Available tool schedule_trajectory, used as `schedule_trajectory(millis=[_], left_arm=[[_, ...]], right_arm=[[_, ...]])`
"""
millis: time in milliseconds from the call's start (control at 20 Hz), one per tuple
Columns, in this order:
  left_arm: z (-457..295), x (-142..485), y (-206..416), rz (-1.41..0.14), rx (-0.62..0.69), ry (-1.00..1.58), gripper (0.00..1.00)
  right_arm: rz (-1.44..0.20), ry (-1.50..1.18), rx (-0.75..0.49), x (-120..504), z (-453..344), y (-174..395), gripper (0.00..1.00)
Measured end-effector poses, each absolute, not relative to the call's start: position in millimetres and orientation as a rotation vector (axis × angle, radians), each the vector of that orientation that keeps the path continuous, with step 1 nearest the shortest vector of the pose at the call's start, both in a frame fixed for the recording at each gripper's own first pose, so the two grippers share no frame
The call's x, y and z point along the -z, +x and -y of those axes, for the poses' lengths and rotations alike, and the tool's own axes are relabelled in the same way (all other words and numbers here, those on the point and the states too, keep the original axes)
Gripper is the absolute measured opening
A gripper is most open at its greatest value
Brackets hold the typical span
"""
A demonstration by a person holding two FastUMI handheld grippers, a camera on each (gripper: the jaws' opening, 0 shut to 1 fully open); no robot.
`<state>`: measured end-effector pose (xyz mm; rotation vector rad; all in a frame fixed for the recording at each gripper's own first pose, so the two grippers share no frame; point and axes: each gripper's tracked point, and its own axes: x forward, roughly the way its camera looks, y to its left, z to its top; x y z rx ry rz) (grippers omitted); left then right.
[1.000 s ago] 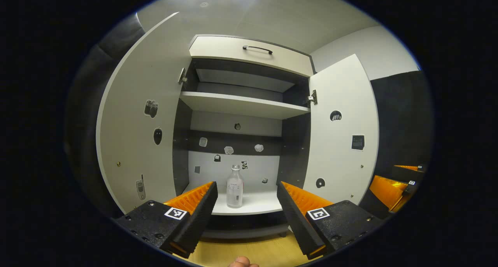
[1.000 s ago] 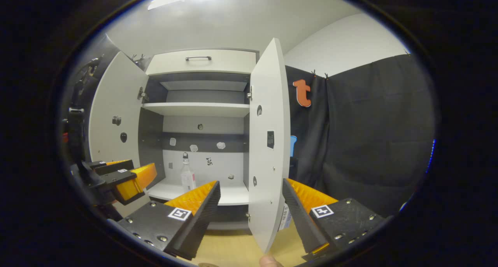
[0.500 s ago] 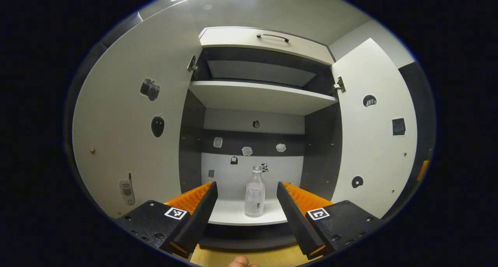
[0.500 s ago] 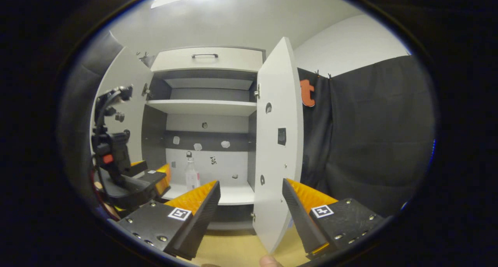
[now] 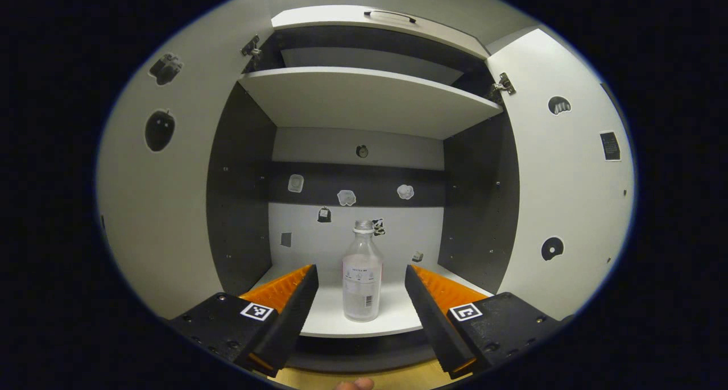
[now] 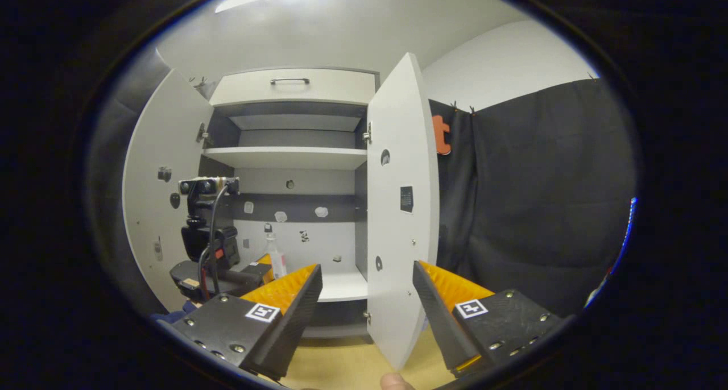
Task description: Grasp the bottle in the cabinet with the left hand and place it on the coaster, then close the right door with the right hand and the left door with the left hand.
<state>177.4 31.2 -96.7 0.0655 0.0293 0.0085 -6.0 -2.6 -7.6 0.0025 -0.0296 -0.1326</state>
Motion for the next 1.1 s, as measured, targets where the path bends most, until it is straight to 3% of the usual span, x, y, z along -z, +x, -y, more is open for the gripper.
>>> schedule_trajectory(millis=[50, 150, 400, 600, 900, 1100], left_arm=[[-30.9, 100.0, 182.1, -0.032, -0.005, 0.060, 0.96], [-30.0, 107.6, 189.5, -0.049, -0.002, 0.051, 1.00], [-29.8, 118.3, 195.7, -0.096, 0.007, 0.066, 0.96], [-28.1, 122.6, 191.8, -0.210, 0.022, 0.069, 0.96], [-30.7, 126.3, 201.6, -0.400, 0.031, 0.158, 0.96], [-29.3, 126.7, 213.5, -0.419, 0.025, 0.167, 0.96]], right_arm=[[0.032, 0.001, 0.143, 7.7, 5.4, -6.7, 0.96], [0.032, -0.005, 0.163, 8.4, 10.4, -7.9, 0.96], [0.024, -0.007, 0.176, 8.2, 14.4, -4.3, 0.96], [0.015, 0.007, 0.168, 9.4, 14.8, 2.8, 0.93], [0.017, 0.010, 0.189, 15.5, 19.1, 2.4, 0.96], [0.024, 0.009, 0.204, 15.9, 23.7, 2.0, 0.96]])
